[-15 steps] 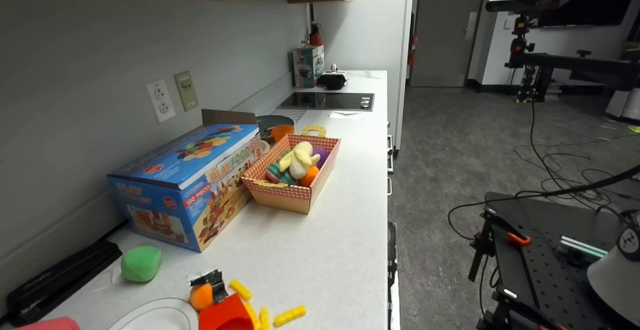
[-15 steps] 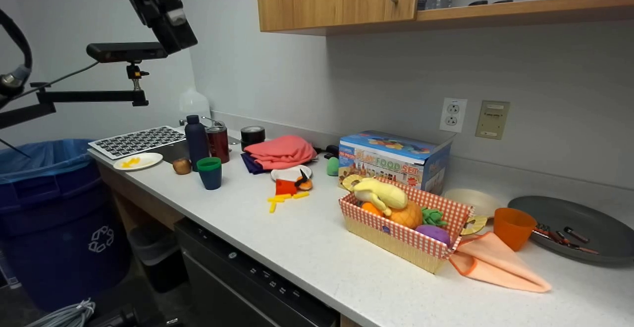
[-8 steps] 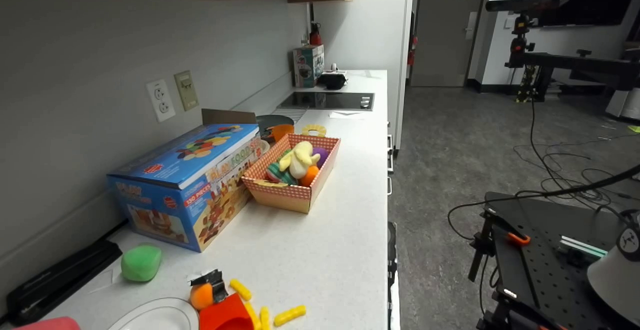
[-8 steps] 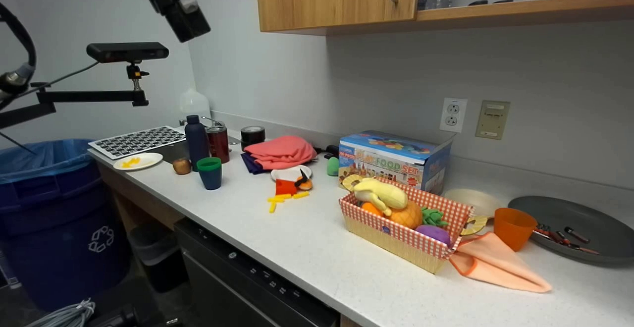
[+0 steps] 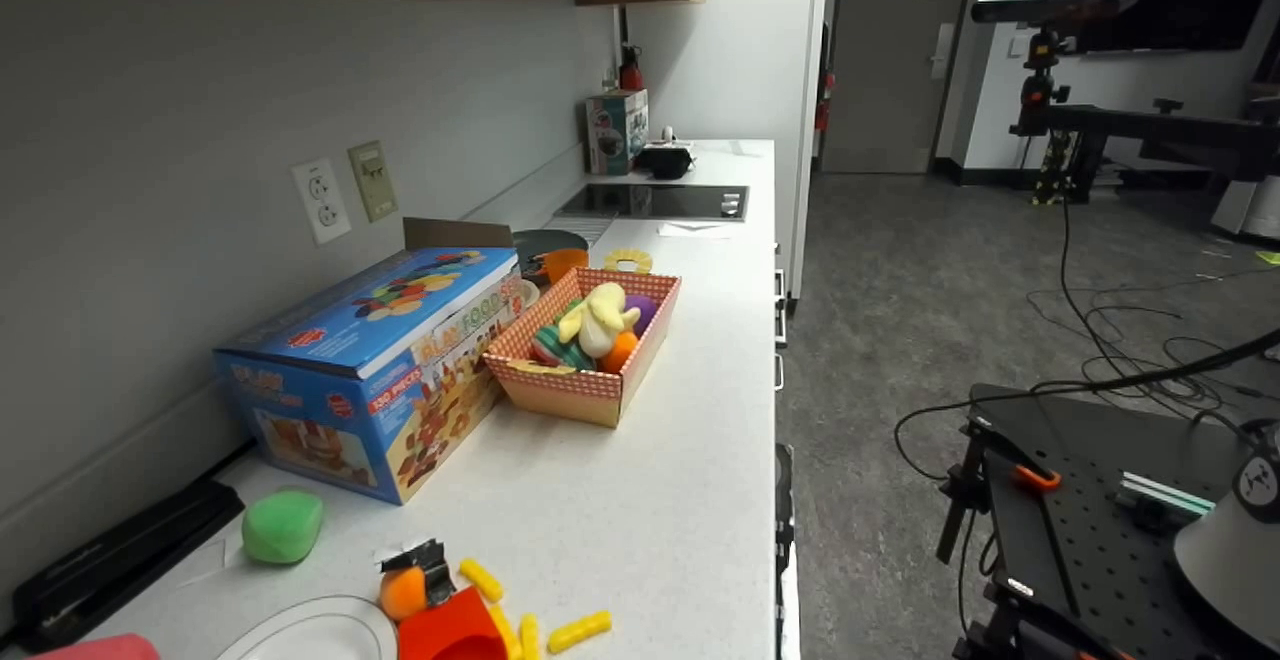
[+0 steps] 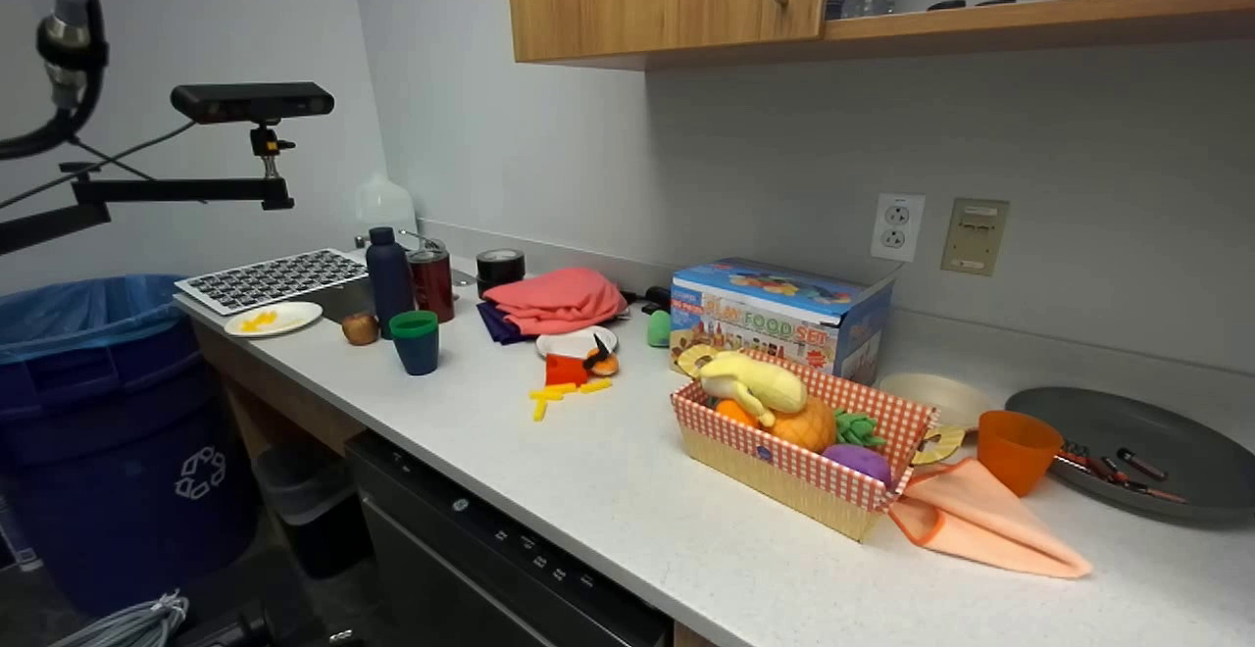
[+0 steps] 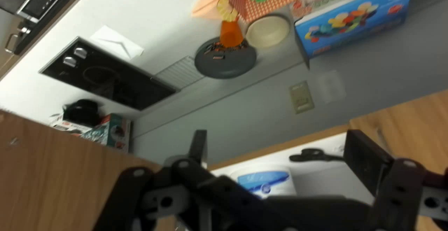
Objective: Close the right cabinet door
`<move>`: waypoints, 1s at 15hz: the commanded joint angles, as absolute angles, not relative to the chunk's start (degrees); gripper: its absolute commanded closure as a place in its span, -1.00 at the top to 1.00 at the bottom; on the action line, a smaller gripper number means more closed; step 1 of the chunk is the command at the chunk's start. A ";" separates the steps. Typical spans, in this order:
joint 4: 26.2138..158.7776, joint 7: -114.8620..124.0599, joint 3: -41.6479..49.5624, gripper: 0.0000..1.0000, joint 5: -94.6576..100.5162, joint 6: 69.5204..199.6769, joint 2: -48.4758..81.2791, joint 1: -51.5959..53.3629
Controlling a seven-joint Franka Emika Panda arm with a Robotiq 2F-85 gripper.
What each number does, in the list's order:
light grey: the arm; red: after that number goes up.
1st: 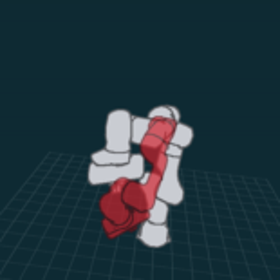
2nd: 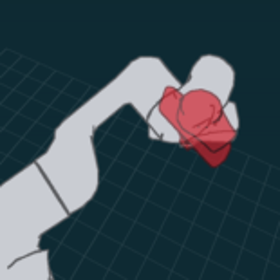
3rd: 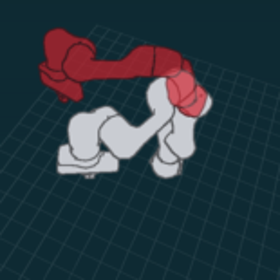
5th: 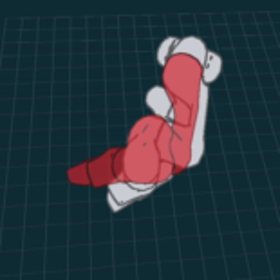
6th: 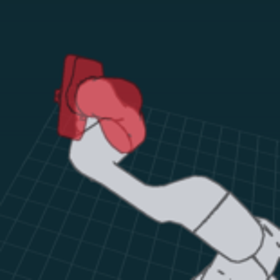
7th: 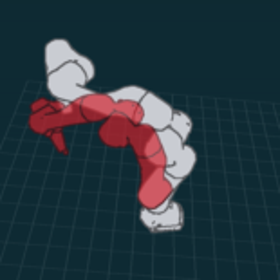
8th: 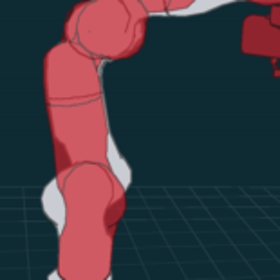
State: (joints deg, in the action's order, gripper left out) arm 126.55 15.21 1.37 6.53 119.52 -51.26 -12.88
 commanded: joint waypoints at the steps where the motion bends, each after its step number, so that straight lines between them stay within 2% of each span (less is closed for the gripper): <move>1: 120.19 16.65 3.03 1.00 9.99 124.11 -45.82 -17.85; 9: 119.04 22.04 7.08 1.00 18.15 133.30 -46.21 -29.80; 10: 119.57 19.60 7.01 1.00 16.36 130.50 -46.02 -27.48; 15: 119.52 20.54 7.31 1.00 16.72 132.61 -46.37 -29.37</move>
State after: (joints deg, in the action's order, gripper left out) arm 119.69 20.54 7.27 16.69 132.71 -46.47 -29.46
